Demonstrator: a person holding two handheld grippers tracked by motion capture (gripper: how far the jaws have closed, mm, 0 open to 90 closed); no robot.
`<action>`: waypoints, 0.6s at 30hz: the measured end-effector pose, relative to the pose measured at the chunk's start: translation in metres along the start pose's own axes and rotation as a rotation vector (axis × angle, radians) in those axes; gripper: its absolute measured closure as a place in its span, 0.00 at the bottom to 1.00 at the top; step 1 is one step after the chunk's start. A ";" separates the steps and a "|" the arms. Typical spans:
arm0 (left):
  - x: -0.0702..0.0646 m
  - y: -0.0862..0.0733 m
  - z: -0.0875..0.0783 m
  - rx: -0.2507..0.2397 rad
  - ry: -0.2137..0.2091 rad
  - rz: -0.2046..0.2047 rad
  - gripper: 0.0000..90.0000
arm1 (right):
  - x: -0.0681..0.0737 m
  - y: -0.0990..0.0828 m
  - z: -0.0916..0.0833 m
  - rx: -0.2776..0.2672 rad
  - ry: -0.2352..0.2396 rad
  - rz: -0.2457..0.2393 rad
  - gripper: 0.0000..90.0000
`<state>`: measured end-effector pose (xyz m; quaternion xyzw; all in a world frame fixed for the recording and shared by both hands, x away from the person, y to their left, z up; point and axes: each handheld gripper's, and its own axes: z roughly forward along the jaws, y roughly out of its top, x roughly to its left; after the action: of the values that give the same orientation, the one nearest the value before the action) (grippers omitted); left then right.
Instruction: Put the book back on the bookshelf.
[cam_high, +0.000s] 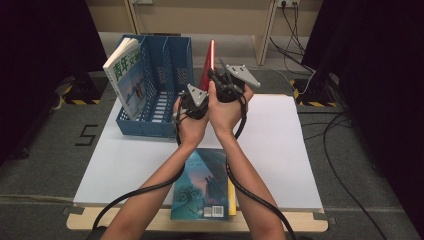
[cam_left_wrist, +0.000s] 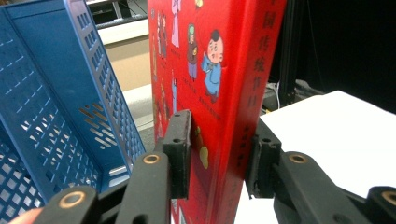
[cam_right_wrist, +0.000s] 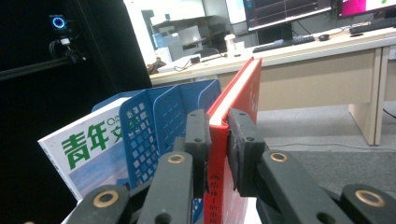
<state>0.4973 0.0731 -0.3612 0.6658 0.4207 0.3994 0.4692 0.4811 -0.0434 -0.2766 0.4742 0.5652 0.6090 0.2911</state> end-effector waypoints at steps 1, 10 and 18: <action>0.001 0.000 0.000 -0.003 -0.001 -0.003 0.72 | 0.000 0.001 0.000 0.000 0.002 0.002 0.89; 0.000 0.001 -0.002 -0.035 0.006 0.023 0.79 | 0.005 0.003 -0.002 -0.008 0.001 -0.010 0.88; 0.000 -0.001 -0.005 -0.054 0.011 0.023 0.88 | 0.010 0.005 0.001 -0.011 0.001 -0.026 0.86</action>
<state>0.4922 0.0749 -0.3607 0.6556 0.4046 0.4197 0.4799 0.4790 -0.0355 -0.2693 0.4648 0.5683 0.6084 0.3015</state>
